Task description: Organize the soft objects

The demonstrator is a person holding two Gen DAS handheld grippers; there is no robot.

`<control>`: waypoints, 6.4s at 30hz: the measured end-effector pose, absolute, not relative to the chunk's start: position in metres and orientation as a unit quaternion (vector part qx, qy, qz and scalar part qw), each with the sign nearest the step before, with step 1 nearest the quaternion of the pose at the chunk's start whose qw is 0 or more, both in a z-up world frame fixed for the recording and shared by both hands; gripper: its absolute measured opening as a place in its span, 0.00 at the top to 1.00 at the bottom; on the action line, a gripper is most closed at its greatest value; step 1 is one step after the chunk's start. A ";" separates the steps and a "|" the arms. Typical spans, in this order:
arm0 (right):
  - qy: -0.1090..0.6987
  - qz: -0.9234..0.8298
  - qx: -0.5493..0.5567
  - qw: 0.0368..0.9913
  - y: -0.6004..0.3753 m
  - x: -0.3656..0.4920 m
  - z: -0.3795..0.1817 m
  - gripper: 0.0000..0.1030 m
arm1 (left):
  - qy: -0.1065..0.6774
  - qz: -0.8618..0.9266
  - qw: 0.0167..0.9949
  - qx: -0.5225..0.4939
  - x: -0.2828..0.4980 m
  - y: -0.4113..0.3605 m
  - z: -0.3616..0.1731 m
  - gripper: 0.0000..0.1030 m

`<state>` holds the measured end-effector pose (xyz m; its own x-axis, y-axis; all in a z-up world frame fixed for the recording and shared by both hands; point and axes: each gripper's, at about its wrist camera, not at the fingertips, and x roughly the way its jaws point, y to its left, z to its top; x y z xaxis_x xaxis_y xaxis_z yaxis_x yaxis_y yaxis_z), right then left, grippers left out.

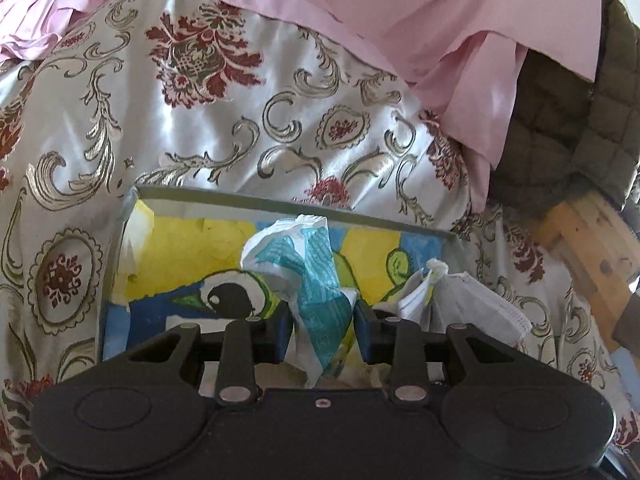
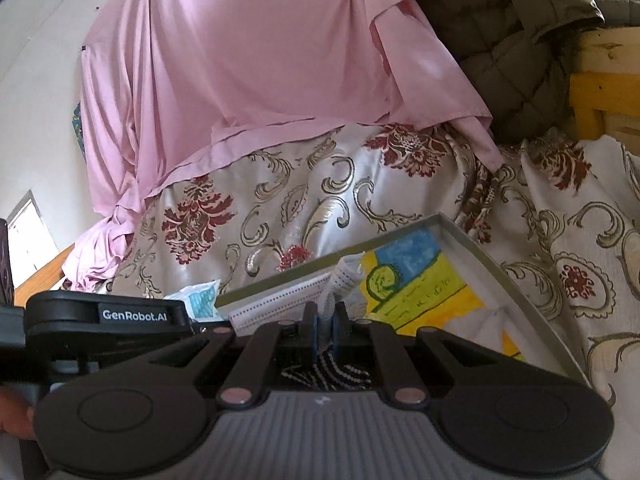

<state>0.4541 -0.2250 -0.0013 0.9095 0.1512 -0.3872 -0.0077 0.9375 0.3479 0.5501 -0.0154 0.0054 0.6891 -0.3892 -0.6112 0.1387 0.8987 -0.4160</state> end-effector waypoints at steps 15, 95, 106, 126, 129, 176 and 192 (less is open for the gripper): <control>0.229 0.031 0.195 0.953 -0.236 0.458 -0.012 0.82 | 0.386 -0.118 0.898 -0.175 0.554 -0.015 0.002 0.61; 0.128 -0.035 0.090 0.987 -0.233 0.209 0.084 0.00 | 0.172 -0.013 0.981 -0.090 0.258 0.016 0.097 0.01; 0.136 -0.044 0.076 0.987 -0.237 0.174 0.079 0.00 | 0.188 -0.016 0.977 -0.099 0.225 0.020 0.089 0.01; 0.149 -0.049 0.056 0.986 -0.221 0.113 0.076 0.00 | 0.188 -0.008 0.978 -0.091 0.162 0.039 0.077 0.01; 0.152 -0.055 0.050 0.986 -0.218 0.109 0.075 0.00 | 0.183 -0.008 0.979 -0.084 0.156 0.040 0.075 0.01; 0.156 -0.051 0.012 0.986 -0.197 0.079 0.067 0.00 | 0.172 0.017 0.984 -0.039 0.111 0.048 0.043 0.01; 0.150 -0.056 0.002 0.987 -0.189 0.062 0.065 0.00 | 0.153 0.012 0.988 -0.017 0.091 0.039 0.046 0.01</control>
